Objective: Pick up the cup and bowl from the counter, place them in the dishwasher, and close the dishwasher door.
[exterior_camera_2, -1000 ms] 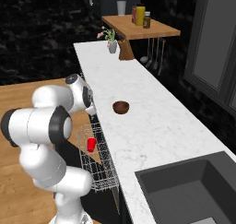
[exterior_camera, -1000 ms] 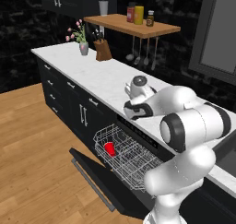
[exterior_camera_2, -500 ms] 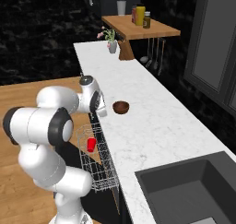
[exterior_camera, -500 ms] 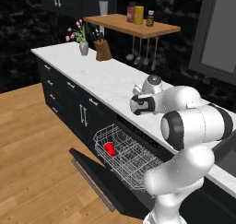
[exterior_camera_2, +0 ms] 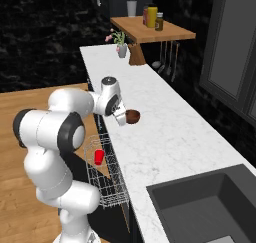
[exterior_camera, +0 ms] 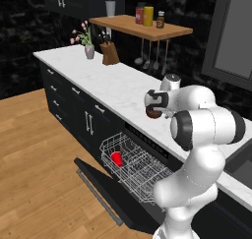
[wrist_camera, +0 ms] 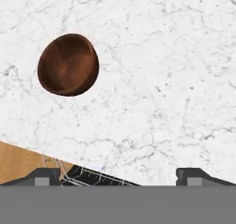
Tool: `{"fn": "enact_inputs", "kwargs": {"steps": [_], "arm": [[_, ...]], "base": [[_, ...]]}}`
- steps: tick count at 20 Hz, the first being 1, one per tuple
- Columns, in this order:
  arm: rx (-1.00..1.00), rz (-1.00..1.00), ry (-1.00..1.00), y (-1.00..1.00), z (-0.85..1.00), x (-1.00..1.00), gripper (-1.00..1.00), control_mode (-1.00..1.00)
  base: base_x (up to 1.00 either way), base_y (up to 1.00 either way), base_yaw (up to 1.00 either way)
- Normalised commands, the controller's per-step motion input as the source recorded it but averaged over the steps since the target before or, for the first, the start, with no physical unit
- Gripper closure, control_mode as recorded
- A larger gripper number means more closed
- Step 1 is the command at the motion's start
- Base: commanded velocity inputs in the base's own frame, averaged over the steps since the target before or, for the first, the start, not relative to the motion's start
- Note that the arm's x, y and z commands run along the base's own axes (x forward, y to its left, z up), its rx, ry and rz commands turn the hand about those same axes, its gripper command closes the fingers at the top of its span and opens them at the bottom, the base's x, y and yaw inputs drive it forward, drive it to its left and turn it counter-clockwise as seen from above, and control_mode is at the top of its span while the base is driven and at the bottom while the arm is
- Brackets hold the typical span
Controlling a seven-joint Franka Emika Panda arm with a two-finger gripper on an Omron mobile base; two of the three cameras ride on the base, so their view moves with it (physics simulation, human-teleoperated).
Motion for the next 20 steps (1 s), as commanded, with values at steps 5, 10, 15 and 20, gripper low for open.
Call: {"fn": "enact_inputs", "kwargs": {"steps": [5,10,15,20], "arm": [[0.0,0.0,0.0,-0.21,-0.07,0.31,-1.0,-1.0],[0.0,0.0,0.0,-0.23,-0.26,0.21,-1.0,-1.0],[0.0,0.0,0.01,-0.16,-0.43,0.19,-1.0,-1.0],[0.0,0.0,0.02,-0.04,-0.29,0.28,-1.0,-1.0]], "base": [[0.0,0.0,0.0],[0.0,0.0,0.0],[0.0,0.0,0.0],[0.0,0.0,0.0]]}}
